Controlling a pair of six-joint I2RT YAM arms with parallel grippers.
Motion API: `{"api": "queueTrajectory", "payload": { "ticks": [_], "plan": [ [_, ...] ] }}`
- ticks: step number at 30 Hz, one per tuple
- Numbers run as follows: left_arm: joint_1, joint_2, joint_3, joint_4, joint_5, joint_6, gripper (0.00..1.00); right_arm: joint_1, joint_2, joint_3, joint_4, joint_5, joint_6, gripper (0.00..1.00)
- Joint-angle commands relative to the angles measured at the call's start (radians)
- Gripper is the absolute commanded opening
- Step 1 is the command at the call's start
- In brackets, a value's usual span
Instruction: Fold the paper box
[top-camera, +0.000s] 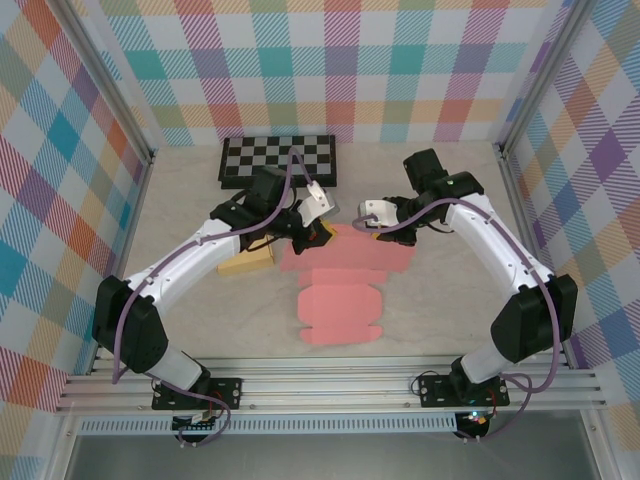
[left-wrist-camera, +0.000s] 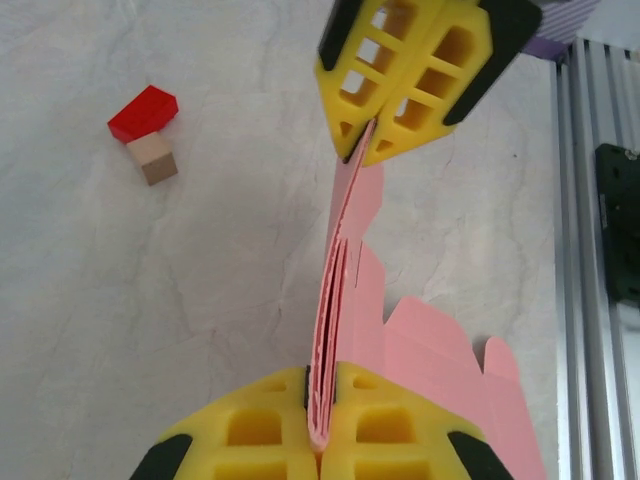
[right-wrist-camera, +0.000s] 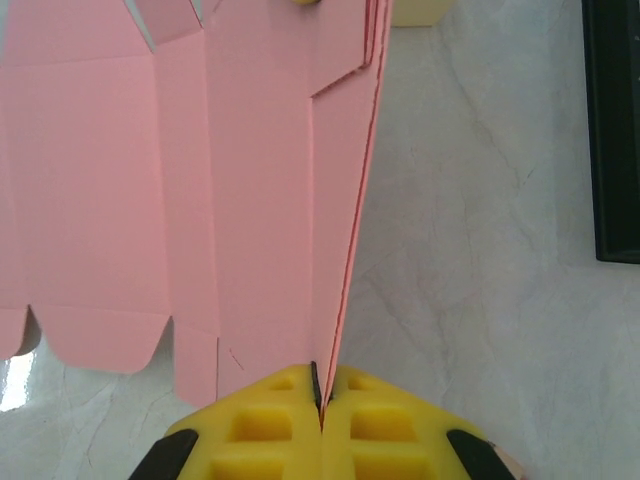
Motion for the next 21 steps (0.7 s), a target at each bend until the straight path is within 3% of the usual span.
{"api": "queueTrajectory", "payload": {
  "ticks": [1, 4, 5, 7, 11, 14, 17, 21],
  "plan": [
    [-0.005, 0.017, 0.018, 0.049, -0.017, -0.008, 0.00, 0.030, -0.012, -0.008, -0.013, -0.104, -0.034, 0.00],
    [-0.005, 0.016, 0.019, 0.038, -0.030, -0.004, 0.03, 0.031, -0.008, -0.013, 0.000, -0.075, -0.023, 0.00],
    [-0.005, 0.016, 0.021, 0.029, -0.040, -0.008, 0.09, 0.031, -0.005, -0.012, 0.004, -0.064, -0.016, 0.00],
    [0.004, 0.009, 0.023, 0.021, -0.080, -0.041, 0.39, 0.027, 0.000, -0.013, 0.015, -0.039, -0.003, 0.00],
    [0.083, -0.070, -0.047, 0.104, -0.205, -0.247, 0.54, -0.008, 0.008, -0.024, 0.038, -0.043, 0.018, 0.00],
    [0.163, -0.197, -0.174, 0.207, -0.316, -0.479, 0.57, -0.035, 0.007, -0.032, 0.052, -0.063, 0.031, 0.00],
    [0.174, -0.349, -0.375, 0.262, -0.502, -0.738, 0.60, -0.047, 0.013, -0.037, 0.071, -0.071, 0.039, 0.00],
    [0.157, -0.510, -0.559, 0.217, -0.515, -0.966, 0.55, -0.052, 0.041, -0.025, 0.096, -0.057, 0.067, 0.00]
  ]
}}
